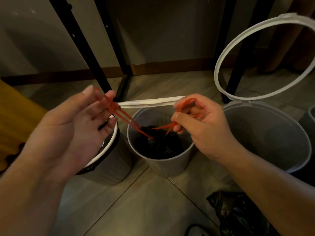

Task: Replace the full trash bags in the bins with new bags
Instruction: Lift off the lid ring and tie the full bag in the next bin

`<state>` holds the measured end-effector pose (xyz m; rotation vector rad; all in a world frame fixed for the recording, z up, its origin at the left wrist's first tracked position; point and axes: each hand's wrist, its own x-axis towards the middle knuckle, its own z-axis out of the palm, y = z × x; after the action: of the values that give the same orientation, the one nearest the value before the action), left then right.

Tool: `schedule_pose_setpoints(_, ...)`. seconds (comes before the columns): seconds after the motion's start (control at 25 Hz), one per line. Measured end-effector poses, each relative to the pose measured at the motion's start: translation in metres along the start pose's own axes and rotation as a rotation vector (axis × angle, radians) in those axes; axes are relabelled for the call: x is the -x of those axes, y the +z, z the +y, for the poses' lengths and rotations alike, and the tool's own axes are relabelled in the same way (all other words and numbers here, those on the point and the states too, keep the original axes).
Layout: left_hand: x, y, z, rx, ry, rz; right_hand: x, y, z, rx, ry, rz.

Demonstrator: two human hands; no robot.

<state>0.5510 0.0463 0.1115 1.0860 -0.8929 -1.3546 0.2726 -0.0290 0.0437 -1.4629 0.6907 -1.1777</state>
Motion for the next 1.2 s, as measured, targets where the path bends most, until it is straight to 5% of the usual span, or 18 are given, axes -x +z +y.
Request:
schedule_pose_setpoints(0.12,-0.003,0.017,-0.01,0.003,0.166,-0.065,0.001,0.0,-0.002,0.041,-0.052,-0.078)
schedule_pose_setpoints(0.24,-0.002,0.041,-0.02,-0.312,0.253,-0.053,-0.001,0.0,-0.007,0.123,-0.097,-0.12)
schedule_pose_setpoints(0.56,-0.006,0.092,-0.032,-1.002,0.154,-0.289,0.001,0.005,-0.029,0.374,-0.338,-0.153)
schedule_pose_setpoints(0.68,-0.008,0.095,-0.031,-0.988,0.122,-0.257,0.002,0.007,-0.031,0.39,-0.412,-0.197)
schedule_pose_setpoints(0.88,-0.01,0.089,-0.027,-0.717,-0.052,-0.087,0.0,-0.004,-0.016,0.332,-0.161,-0.15)
schedule_pose_setpoints(1.2,-0.014,0.076,-0.033,-0.646,-0.016,-0.081,-0.006,0.0,0.004,0.31,-0.126,-0.079)
